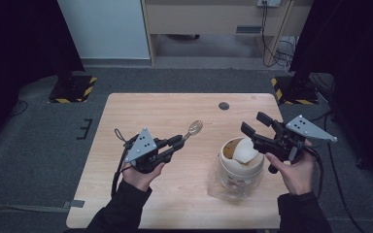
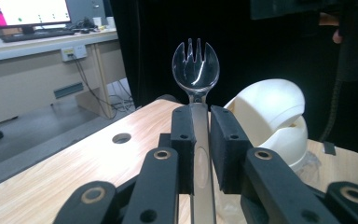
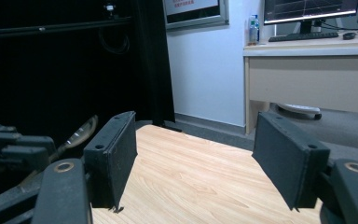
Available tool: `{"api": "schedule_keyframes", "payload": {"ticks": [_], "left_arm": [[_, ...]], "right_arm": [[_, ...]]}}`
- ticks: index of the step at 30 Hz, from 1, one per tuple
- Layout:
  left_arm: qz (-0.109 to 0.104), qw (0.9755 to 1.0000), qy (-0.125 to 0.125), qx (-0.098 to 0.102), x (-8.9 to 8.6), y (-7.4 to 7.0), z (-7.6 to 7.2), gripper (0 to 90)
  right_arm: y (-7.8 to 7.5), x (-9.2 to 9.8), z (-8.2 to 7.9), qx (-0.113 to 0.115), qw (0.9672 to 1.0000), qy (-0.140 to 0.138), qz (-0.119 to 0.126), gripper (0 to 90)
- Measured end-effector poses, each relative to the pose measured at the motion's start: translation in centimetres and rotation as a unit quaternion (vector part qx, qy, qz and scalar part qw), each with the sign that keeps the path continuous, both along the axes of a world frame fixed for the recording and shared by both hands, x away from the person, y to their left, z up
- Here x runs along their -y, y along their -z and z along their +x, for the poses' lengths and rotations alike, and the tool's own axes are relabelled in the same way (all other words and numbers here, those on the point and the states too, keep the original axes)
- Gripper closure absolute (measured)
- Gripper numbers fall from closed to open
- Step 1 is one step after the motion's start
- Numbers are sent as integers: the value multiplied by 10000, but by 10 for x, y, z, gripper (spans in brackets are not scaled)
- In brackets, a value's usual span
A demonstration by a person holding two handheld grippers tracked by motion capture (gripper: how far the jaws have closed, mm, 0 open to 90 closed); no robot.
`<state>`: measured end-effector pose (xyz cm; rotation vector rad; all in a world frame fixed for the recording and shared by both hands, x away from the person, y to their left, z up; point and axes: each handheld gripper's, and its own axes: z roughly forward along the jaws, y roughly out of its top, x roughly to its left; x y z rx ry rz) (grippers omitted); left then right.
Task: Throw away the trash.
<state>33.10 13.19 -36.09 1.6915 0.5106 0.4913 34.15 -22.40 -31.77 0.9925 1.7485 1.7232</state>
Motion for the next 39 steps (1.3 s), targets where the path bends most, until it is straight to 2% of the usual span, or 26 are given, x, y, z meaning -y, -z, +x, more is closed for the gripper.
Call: {"api": "schedule_keyframes", "payload": {"ticks": [5, 12, 20, 23, 26, 28, 30, 31, 32, 34, 35, 37, 39], "left_arm": [[94, 9998, 154, 65, 14, -2, 0, 795], [94, 9992, 363, 125, 38, -4, -1, 796], [22, 9989, 435, 193, 50, -5, -2, 796], [-54, 9988, 440, 206, 52, -5, -3, 796], [-76, 9986, 475, 202, 54, -5, -3, 796], [-76, 9985, 495, 199, 56, -4, -3, 796], [-45, 9986, 502, 184, 58, -4, -4, 796], [-33, 9986, 503, 180, 58, -3, -4, 795], [-23, 9986, 503, 166, 58, -2, -4, 797], [-99, 9985, 532, 119, 57, -1, -4, 798], [-131, 9984, 551, 89, 56, -1, -4, 798], [-141, 9984, 540, 64, 53, 0, -5, 796], [-95, 9988, 483, 51, 47, 1, -5, 772]], "right_arm": [[-3, -6, 1, 27, 9995, -141, 271, 328], [5, -19, 3, -174, 9985, -389, 357, 345], [15, -32, 5, -395, 9963, -649, 390, 392], [17, -34, 6, -484, 9954, -733, 377, 440], [18, -37, 7, -643, 9932, -860, 457, 516], [18, -38, 7, -726, 9913, -969, 525, 593], [19, -40, 6, -801, 9890, -1095, 586, 709], [19, -40, 5, -808, 9884, -1116, 644, 732], [19, -40, 5, -797, 9877, -1144, 702, 804], [17, -40, 3, -876, 9841, -1291, 846, 823], [17, -41, 3, -862, 9836, -1321, 873, 826], [17, -41, 2, -861, 9834, -1337, 875, 831], [17, -40, 2, -809, 9854, -1278, 776, 835]]}}
